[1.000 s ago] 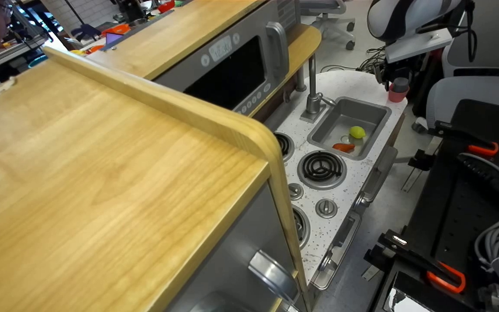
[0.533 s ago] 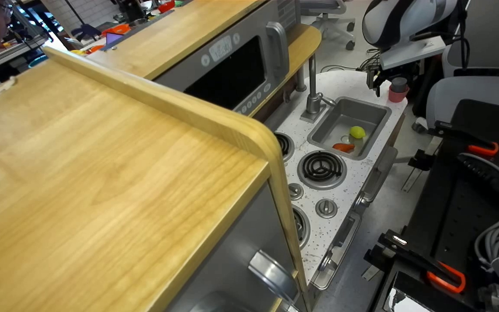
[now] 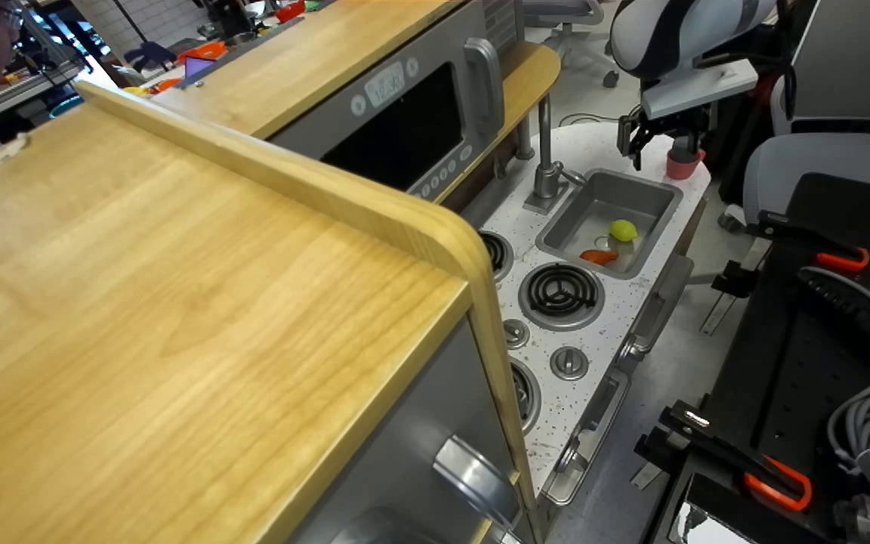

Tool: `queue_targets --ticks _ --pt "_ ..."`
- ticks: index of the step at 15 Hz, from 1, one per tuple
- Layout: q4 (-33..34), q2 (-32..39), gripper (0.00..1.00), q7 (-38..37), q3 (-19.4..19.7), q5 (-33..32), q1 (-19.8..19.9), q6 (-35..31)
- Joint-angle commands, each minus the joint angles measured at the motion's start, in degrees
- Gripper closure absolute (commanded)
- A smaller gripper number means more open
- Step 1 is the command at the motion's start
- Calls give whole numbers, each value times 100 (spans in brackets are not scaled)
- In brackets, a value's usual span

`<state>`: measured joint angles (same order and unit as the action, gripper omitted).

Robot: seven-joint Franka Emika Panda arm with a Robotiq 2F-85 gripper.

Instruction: Take the grey cylinder out of the orange mug then place it back in the orange mug

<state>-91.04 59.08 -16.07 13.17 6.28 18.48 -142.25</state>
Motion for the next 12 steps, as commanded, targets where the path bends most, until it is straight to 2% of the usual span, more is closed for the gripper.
queue_targets --ticks 1,7,12 --pt "-845 -773 0 166 3 53 -205 -63" --pt "-2122 -1893 0 383 140 -297 -746 -230" --pt "-2983 -2648 0 598 330 -1045 -1089 -215"
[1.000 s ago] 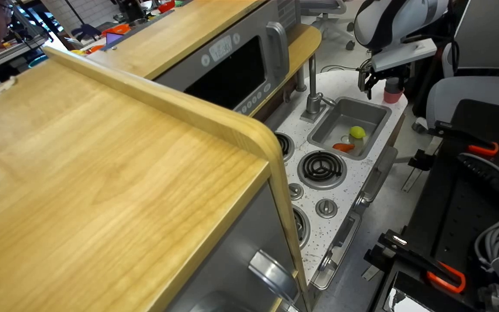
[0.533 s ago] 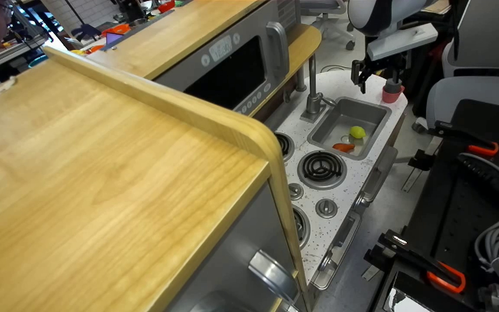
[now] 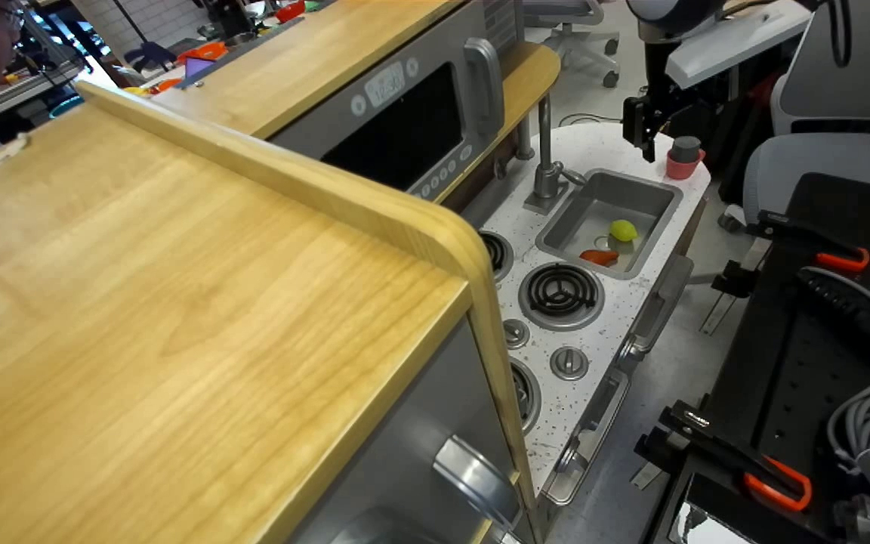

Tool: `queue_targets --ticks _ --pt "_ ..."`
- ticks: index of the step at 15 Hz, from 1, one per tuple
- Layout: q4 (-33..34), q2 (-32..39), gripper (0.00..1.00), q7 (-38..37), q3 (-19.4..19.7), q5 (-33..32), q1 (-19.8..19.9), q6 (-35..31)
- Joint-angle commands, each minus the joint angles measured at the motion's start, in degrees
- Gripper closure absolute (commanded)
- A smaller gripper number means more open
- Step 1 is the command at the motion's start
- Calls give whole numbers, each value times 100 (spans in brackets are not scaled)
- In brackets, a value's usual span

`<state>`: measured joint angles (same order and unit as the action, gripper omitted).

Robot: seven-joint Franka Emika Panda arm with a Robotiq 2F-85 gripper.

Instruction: Take the grey cylinder out of the orange mug then place it back in the orange mug

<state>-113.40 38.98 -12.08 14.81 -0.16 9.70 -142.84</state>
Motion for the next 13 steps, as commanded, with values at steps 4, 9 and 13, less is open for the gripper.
queue_targets --ticks 4,9,13 --pt "-1324 -1199 0 1094 -84 -774 23 -428" --pt "-1247 -1146 0 1626 -399 -256 340 -25" --pt "-1310 -1195 0 1727 -440 -224 399 -24"
